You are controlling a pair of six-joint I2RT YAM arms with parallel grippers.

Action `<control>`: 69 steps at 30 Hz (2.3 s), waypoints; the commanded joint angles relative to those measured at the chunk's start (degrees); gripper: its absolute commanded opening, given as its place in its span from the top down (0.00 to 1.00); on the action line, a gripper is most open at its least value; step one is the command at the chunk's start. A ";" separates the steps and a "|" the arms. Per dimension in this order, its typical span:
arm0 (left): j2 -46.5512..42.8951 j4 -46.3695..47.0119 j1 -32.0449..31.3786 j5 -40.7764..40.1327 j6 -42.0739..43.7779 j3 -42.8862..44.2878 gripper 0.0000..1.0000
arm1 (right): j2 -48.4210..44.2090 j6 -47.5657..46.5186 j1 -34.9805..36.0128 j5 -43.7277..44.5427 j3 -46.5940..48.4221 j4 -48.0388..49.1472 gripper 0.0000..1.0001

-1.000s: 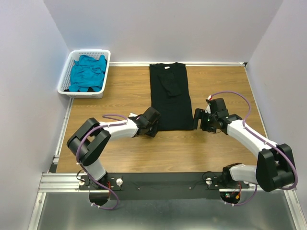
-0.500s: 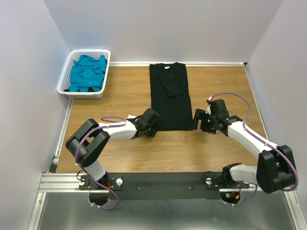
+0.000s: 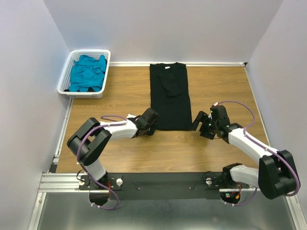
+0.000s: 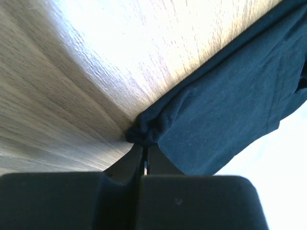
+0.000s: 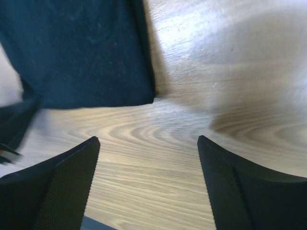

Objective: Fold and stack the t-shirts
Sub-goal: Fold the tshirt

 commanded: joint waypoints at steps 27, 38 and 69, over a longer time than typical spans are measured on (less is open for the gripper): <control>-5.63 -9.77 0.35 -0.83 12.55 2.02 1.00 | 1.74 49.57 6.71 12.37 -16.23 22.38 0.13; -7.48 -10.48 0.35 -1.54 13.43 1.58 1.00 | 7.45 50.97 8.65 12.11 -15.53 23.26 0.15; -15.21 -23.65 2.20 3.45 28.36 3.34 1.00 | -6.43 36.14 8.73 6.00 -6.23 -3.06 0.99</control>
